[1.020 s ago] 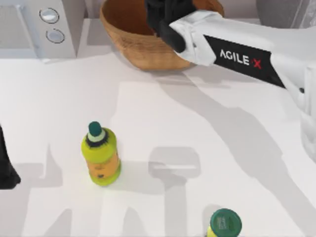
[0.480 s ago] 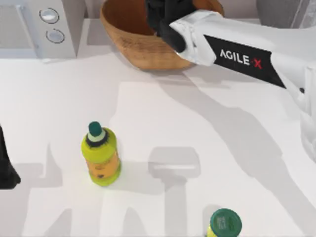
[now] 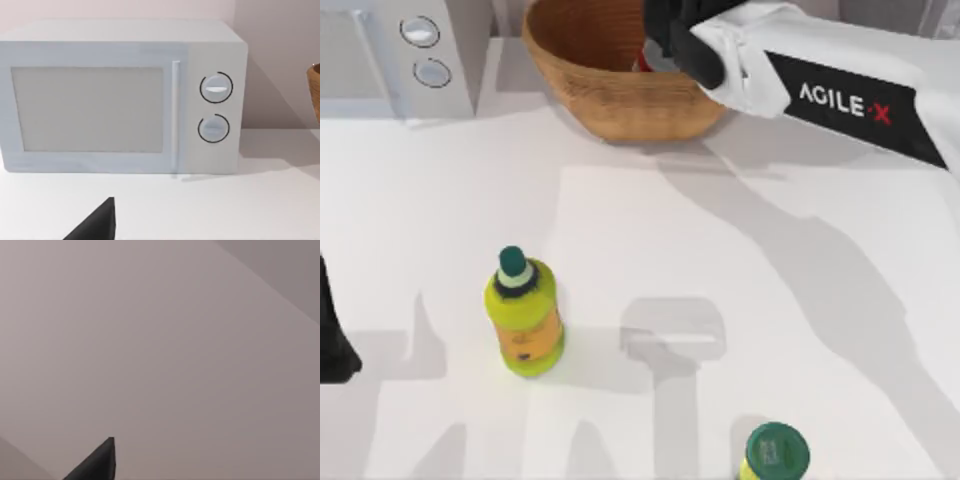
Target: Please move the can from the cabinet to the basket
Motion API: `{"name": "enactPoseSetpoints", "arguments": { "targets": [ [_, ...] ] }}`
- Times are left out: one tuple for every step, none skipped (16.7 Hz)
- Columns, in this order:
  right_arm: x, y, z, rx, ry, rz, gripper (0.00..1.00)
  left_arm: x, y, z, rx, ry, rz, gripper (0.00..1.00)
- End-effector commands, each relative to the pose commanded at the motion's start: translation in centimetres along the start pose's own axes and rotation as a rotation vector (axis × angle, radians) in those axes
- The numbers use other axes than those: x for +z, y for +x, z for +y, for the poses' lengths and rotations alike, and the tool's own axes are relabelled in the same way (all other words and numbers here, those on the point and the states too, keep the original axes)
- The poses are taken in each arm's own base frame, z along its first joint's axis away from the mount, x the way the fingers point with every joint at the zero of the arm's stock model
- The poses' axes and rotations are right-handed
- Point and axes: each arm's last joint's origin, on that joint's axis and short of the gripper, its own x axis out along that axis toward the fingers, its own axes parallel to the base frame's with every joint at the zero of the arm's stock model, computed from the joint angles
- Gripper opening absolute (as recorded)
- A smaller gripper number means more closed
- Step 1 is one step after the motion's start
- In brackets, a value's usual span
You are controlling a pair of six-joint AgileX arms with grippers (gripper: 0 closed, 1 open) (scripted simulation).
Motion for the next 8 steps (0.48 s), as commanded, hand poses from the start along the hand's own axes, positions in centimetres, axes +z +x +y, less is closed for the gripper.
{"name": "enactPoseSetpoints", "arguments": {
  "targets": [
    [1.1,-0.4,-1.1,0.0,-0.002,0.001,1.0,0.0,0.0,0.0,0.0,0.0,0.0,1.0],
    [2.3,-1.0,-2.5,0.0,-0.004,0.002,1.0,0.0,0.0,0.0,0.0,0.0,0.0,1.0],
    [3.6,-1.7,-4.1,0.0,-0.006,0.004,1.0,0.0,0.0,0.0,0.0,0.0,0.0,1.0],
    [5.0,-2.8,-5.8,-0.001,-0.007,0.004,1.0,0.0,0.0,0.0,0.0,0.0,0.0,1.0],
    [6.5,-4.1,-7.8,-0.001,-0.008,0.004,1.0,0.0,0.0,0.0,0.0,0.0,0.0,1.0],
    [7.9,-5.8,-9.9,-0.002,-0.008,0.001,1.0,0.0,0.0,0.0,0.0,0.0,0.0,1.0],
    [9.2,-7.8,-12.0,-0.002,-0.007,-0.003,1.0,0.0,0.0,0.0,0.0,0.0,0.0,1.0],
    [10.3,-10.0,-14.3,-0.003,-0.005,-0.009,1.0,0.0,0.0,0.0,0.0,0.0,0.0,1.0]
  ]
}}
